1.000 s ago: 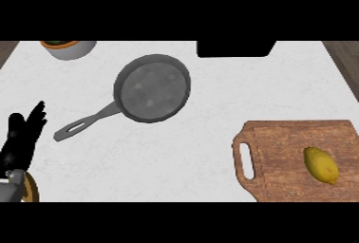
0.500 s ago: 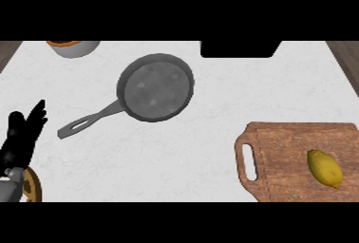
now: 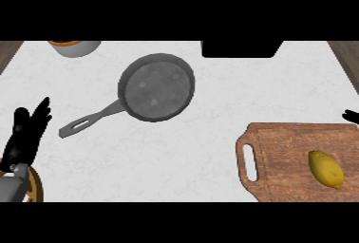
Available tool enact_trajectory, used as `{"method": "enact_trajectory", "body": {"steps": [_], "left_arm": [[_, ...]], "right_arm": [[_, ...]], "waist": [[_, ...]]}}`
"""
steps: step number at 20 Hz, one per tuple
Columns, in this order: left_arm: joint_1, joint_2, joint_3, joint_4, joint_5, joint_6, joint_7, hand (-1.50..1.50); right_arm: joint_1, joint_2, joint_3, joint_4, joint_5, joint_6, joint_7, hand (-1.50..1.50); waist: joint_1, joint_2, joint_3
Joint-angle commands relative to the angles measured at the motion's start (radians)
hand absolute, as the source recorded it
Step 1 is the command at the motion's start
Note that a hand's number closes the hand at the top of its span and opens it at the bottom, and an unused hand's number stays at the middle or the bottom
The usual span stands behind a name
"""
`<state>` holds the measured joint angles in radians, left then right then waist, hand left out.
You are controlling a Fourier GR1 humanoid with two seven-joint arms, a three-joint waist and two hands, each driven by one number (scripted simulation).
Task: Pick the lemon from the cutting board and place it in the pan
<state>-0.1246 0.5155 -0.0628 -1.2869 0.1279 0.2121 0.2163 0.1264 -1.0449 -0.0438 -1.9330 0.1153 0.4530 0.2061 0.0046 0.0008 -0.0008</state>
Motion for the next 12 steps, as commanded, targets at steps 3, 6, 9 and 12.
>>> {"method": "enact_trajectory", "body": {"steps": [3,6,9,12], "left_arm": [[0.067,-0.011,0.028,-0.067,-0.018,-0.024,0.004,0.0],[0.064,-0.001,0.04,-0.08,-0.037,-0.028,0.023,0.0],[-0.021,-0.028,0.079,0.072,-0.041,-0.057,-0.026,0.0],[0.012,-0.044,0.079,0.006,-0.068,-0.046,-0.009,0.0]], "right_arm": [[-0.018,0.123,0.089,-0.009,0.17,0.016,0.047,-1.5],[0.058,0.165,0.103,0.026,0.289,-0.03,-0.027,-1.5],[-0.022,0.207,0.141,0.031,0.336,0.011,0.058,-1.5],[-0.027,0.225,0.131,0.078,0.395,0.041,0.02,-1.5]], "waist": [[0.001,-0.002,0.001],[-0.003,-0.003,0.002],[-0.005,0.0,0.001],[-0.002,-0.001,0.001]]}}
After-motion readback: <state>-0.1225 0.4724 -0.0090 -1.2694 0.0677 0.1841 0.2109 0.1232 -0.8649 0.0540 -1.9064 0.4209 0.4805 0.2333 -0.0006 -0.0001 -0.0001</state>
